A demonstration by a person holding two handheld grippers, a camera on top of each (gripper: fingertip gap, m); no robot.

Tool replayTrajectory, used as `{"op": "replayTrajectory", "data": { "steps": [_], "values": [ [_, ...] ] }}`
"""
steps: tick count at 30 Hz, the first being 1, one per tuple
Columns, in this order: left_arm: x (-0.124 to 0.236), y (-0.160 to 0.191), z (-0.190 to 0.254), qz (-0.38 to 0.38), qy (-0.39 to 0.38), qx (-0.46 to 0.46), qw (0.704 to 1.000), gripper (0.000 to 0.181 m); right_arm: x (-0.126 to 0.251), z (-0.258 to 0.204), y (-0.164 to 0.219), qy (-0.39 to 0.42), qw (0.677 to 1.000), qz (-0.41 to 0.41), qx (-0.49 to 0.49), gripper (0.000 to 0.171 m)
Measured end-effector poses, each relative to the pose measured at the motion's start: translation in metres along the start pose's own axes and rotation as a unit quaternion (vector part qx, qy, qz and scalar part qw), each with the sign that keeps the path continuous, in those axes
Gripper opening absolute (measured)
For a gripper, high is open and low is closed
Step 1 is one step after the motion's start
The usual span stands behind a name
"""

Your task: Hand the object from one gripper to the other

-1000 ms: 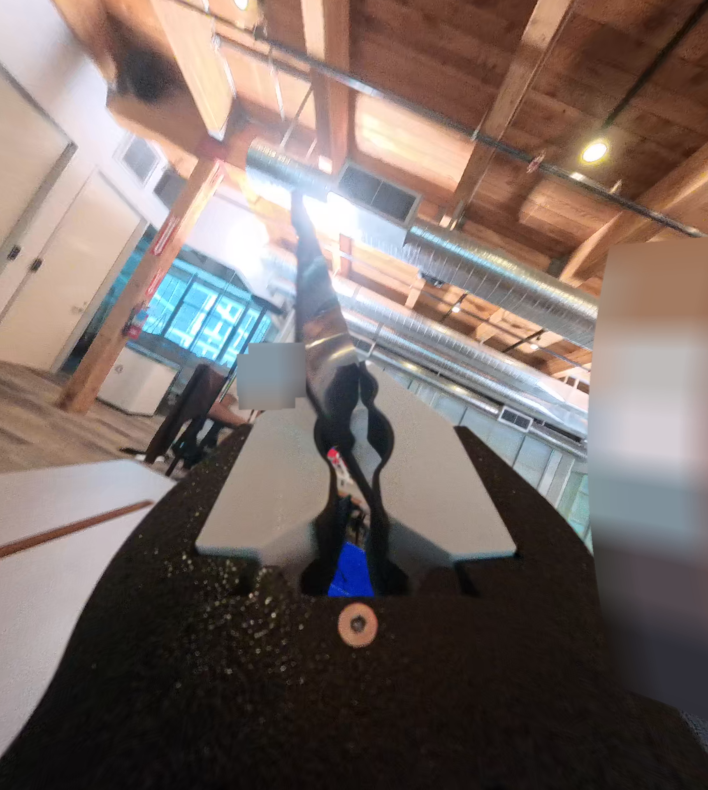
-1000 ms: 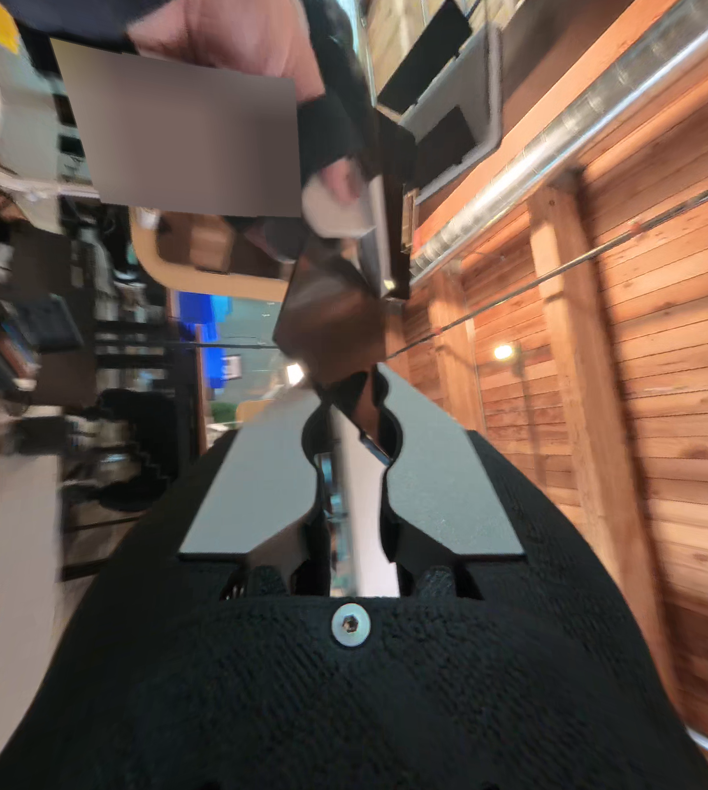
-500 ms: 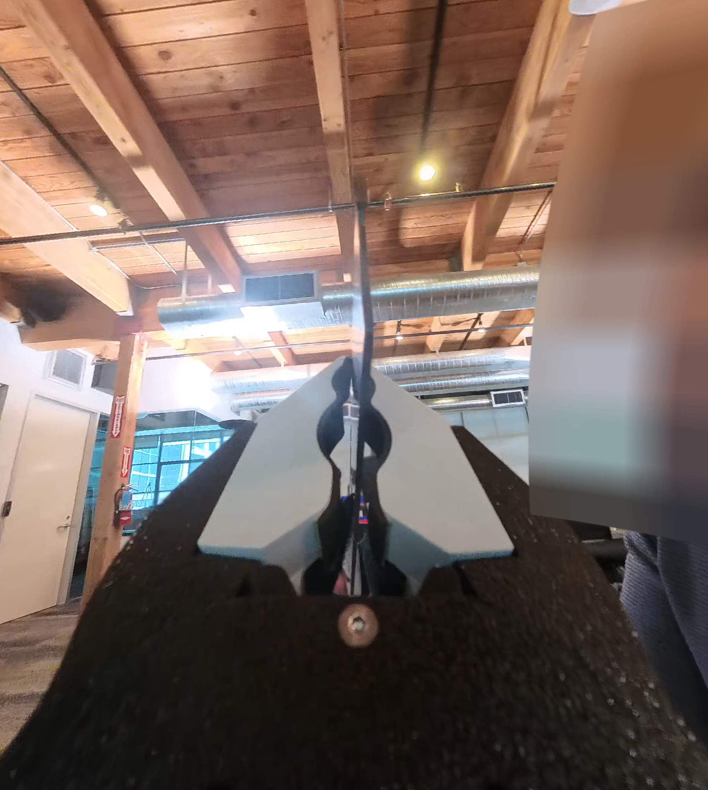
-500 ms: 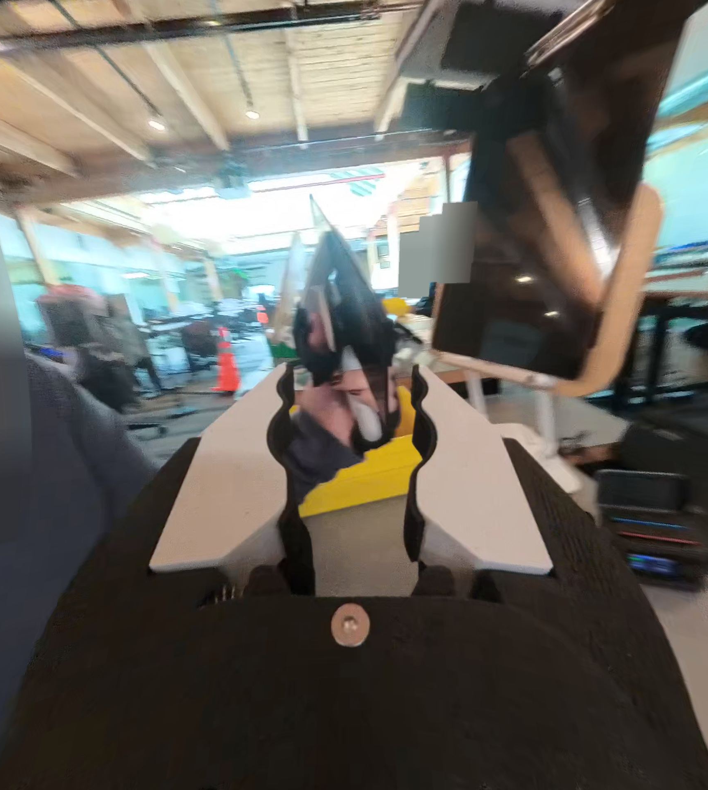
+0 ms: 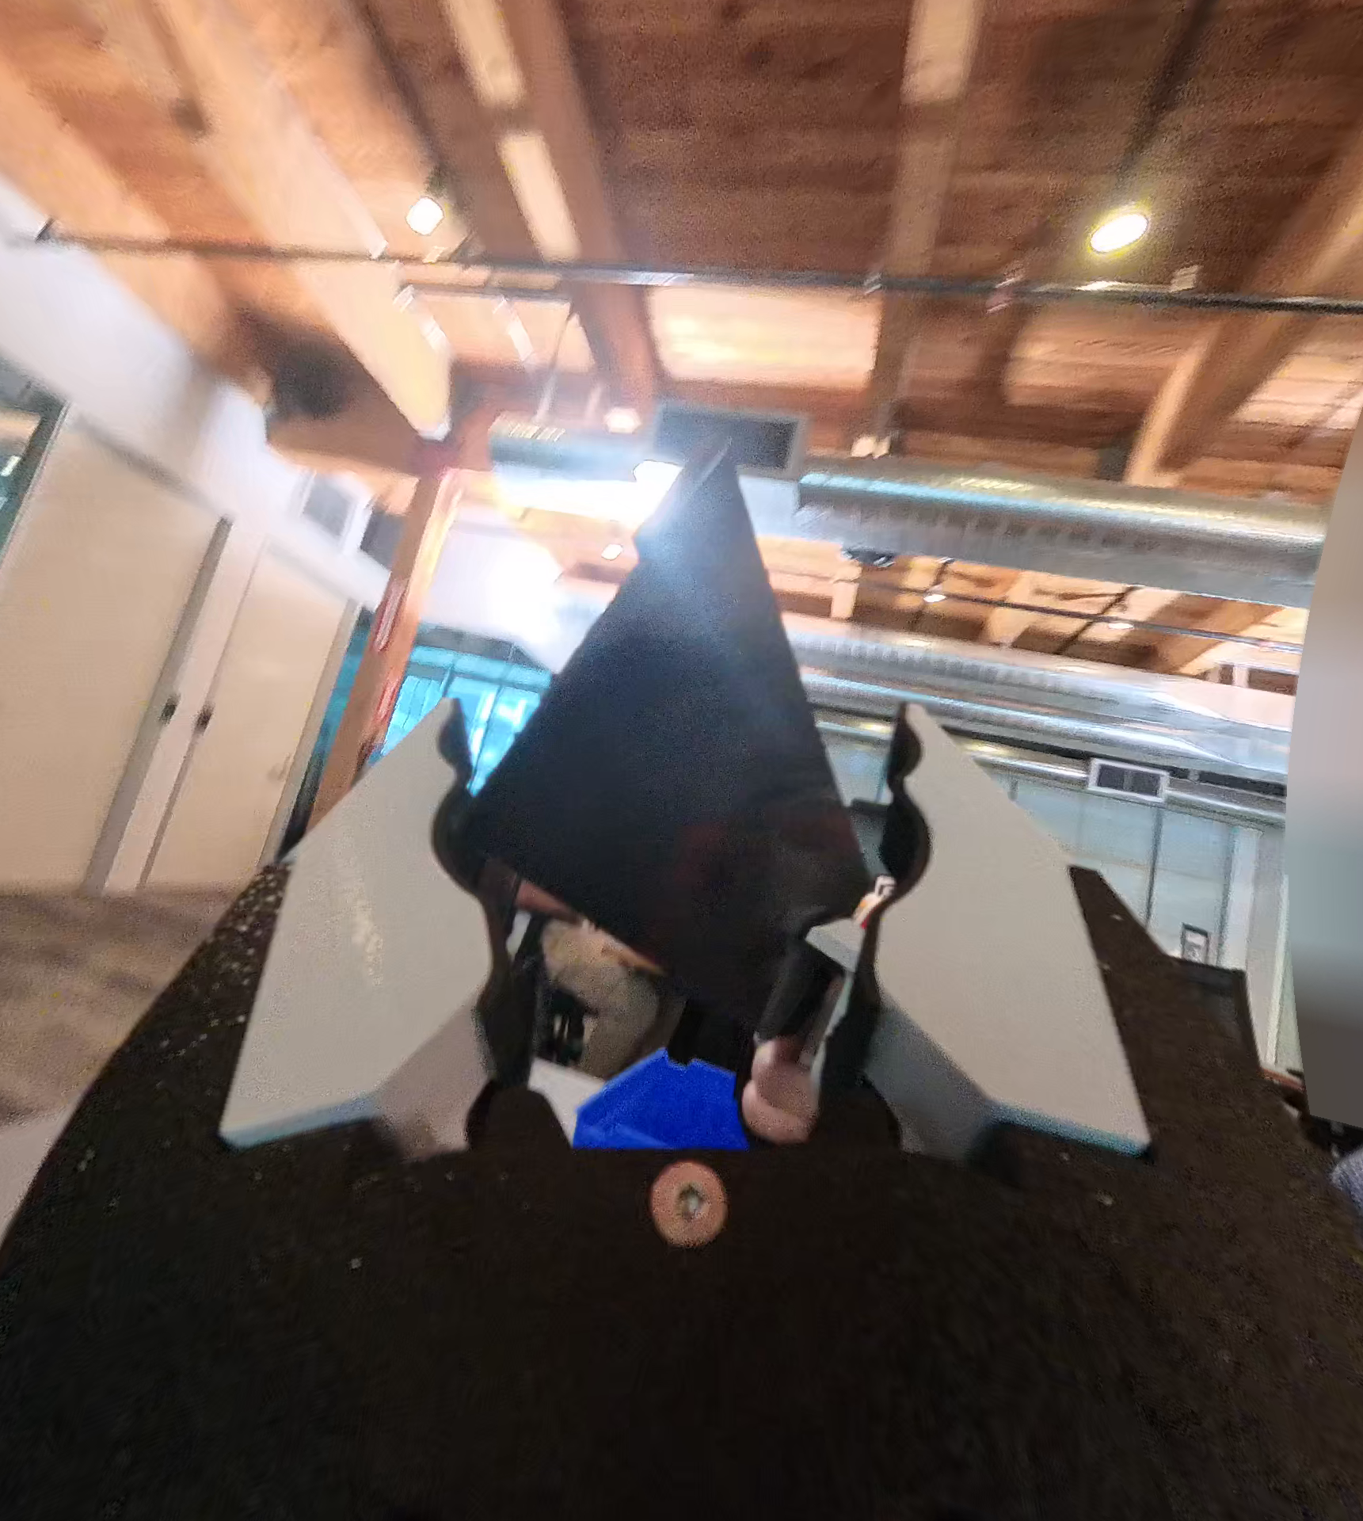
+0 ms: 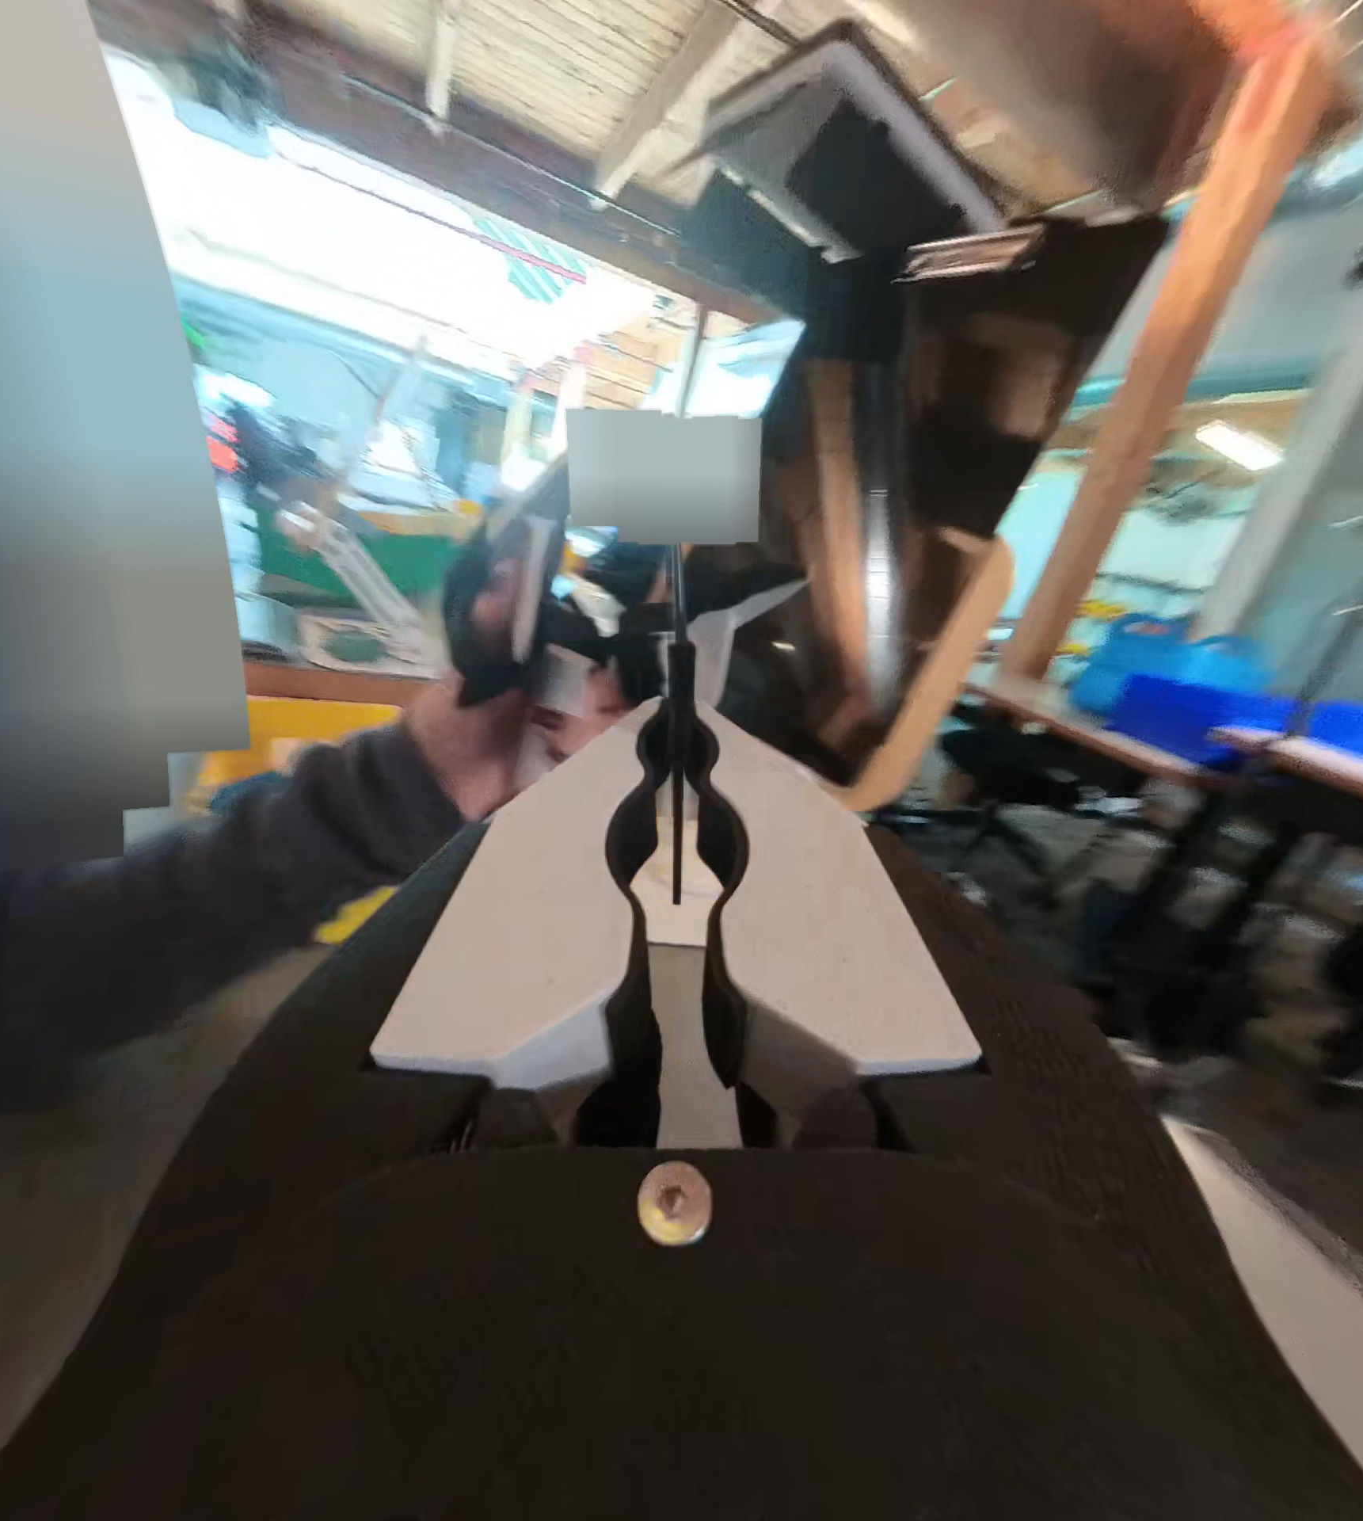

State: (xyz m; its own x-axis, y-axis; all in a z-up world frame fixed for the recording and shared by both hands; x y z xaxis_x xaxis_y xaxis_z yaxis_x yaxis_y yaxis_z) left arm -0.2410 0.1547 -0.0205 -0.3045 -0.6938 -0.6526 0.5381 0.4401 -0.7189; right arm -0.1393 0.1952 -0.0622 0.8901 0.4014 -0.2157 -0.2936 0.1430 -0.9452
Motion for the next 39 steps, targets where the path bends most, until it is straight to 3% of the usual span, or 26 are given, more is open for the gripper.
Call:
{"op": "replayTrajectory", "data": {
  "steps": [2,4,8,12,14,16,17,19,23,25,29,31,34,35,37,39],
  "values": [
    [-0.001,0.006,-0.011,-0.028,-0.038,0.037,0.998,0.109,0.004,0.004,-0.001,0.05,0.993,-0.016,0.105,0.0],
    [0.0,0.012,-0.02,-0.041,-0.062,0.087,0.993,0.11,0.005,0.01,-0.002,0.119,0.966,-0.04,0.224,0.0],
    [0.001,0.022,-0.029,-0.046,-0.058,0.18,0.981,0.108,0.0,0.005,0.013,0.161,0.862,-0.12,0.466,0.0],
    [0.003,0.024,-0.03,-0.026,-0.024,0.241,0.97,0.071,-0.013,-0.004,0.025,0.168,0.737,-0.161,0.634,0.0],
    [0.008,0.022,-0.037,-0.003,-0.036,0.25,0.968,0.044,-0.021,-0.01,0.03,0.16,0.716,-0.164,0.659,0.0],
    [0.014,0.021,-0.045,0.005,-0.055,0.239,0.969,0.014,-0.026,-0.013,0.03,0.162,0.723,-0.152,0.654,0.003],
    [0.015,0.02,-0.047,0.006,-0.058,0.232,0.971,0.003,-0.027,-0.014,0.032,0.155,0.739,-0.148,0.639,0.014],
    [0.015,0.012,-0.042,0.022,-0.038,0.225,0.973,0.0,-0.027,-0.014,0.041,0.124,0.804,-0.158,0.559,0.031],
    [0.012,0.011,-0.033,0.007,-0.018,0.162,0.987,0.004,-0.021,-0.019,0.029,0.069,0.922,-0.079,0.372,0.049],
    [0.011,0.016,-0.031,-0.015,-0.016,0.131,0.991,0.007,-0.015,-0.019,0.023,0.04,0.956,-0.058,0.285,0.052],
    [0.007,0.032,-0.032,-0.068,-0.03,0.072,0.995,0.011,0.0,-0.01,0.025,0.027,0.965,-0.067,0.251,0.058],
    [0.006,0.03,-0.033,-0.049,-0.03,0.089,0.994,0.007,0.006,0.004,0.025,0.086,0.931,-0.086,0.345,0.064],
    [0.016,0.015,-0.042,0.022,-0.044,0.123,0.991,0.0,0.019,0.032,0.027,0.182,0.852,-0.156,0.466,0.074],
    [0.021,0.011,-0.048,0.03,-0.058,0.109,0.992,0.0,0.024,0.036,0.028,0.191,0.846,-0.163,0.47,0.073],
    [0.026,0.007,-0.051,0.025,-0.067,0.076,0.995,0.0,0.029,0.037,0.031,0.171,0.889,-0.157,0.396,0.069],
    [0.023,0.003,-0.039,0.018,-0.031,0.041,0.999,0.0,0.031,0.029,0.03,0.117,0.953,-0.129,0.249,0.053]
  ]
}}
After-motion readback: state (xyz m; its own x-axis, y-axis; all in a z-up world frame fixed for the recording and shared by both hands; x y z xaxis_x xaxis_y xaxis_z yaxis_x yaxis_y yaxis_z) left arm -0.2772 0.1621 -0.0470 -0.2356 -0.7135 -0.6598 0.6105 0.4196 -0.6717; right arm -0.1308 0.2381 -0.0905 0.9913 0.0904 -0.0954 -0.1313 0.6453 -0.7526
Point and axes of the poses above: each gripper's, where its closed fingertips meet, x back along the fingers, y out of its underside, z = x × y across the jaws, the point moved 2 cm from there along x, back along the fingers
